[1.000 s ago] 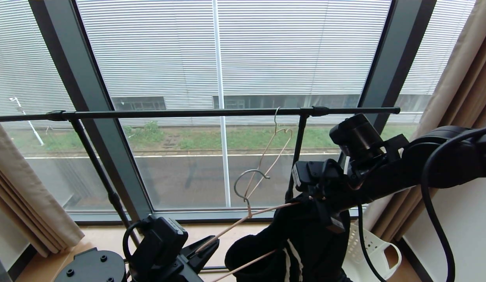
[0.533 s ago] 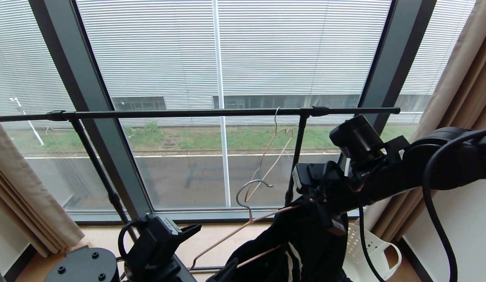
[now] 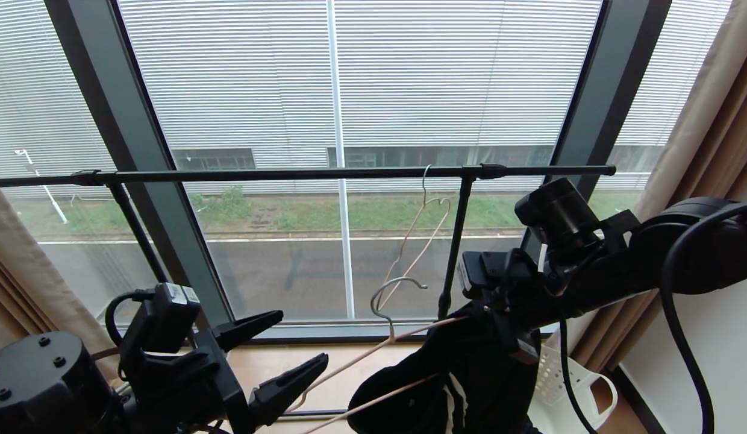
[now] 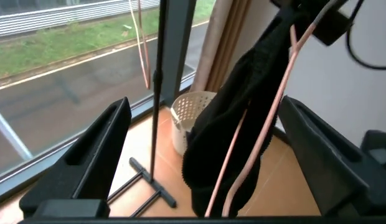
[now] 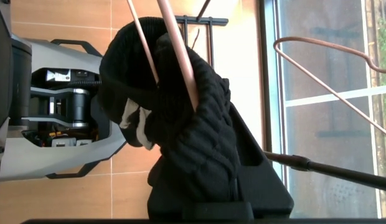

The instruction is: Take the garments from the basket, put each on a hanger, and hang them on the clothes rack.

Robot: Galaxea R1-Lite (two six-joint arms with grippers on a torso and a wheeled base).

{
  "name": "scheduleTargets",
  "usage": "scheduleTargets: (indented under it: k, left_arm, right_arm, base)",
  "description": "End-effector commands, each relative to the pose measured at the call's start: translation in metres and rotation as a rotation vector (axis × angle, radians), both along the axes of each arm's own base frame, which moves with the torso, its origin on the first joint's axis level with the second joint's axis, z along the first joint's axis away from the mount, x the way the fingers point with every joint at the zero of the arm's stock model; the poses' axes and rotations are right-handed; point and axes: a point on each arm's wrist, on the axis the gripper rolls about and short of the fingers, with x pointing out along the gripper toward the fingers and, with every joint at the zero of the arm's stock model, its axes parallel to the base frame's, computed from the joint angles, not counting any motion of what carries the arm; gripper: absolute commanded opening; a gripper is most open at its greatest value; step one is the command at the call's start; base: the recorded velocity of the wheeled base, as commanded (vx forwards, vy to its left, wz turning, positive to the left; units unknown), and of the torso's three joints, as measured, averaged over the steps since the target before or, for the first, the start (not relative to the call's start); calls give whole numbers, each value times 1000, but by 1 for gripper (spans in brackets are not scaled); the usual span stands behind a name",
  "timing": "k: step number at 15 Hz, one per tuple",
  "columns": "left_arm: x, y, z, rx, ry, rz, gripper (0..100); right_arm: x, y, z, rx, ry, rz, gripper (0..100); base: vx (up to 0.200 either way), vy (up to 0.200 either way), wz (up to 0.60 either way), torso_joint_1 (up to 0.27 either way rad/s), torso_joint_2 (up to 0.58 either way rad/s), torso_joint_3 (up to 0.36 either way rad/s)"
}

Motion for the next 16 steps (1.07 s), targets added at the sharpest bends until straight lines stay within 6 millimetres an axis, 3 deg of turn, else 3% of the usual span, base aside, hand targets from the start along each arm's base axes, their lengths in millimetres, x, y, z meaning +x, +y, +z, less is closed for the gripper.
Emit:
scheduleTargets:
  k: [1,4,7,16]
  left_arm:
    - [31,30,2,-141,119,28,100]
    - [56,34,-19,-181,257,40,100]
    - [65,32,-38,-163,331,48,100]
    - [43,9,-56,-102,433,-57,100]
  right_arm:
    - [-7,-5,6,17,-12,2,0]
    - [-11,-11,13,68,-8,17,0]
    - [-12,-15,21,142,-2,33,0]
    - [-7,-13,22,218,-38,32,0]
  base:
    - [0,0,0,0,0,0]
    - [0,0,0,0,0,0]
    - [0,0,0,0,0,0]
    - [0,0,0,0,0,0]
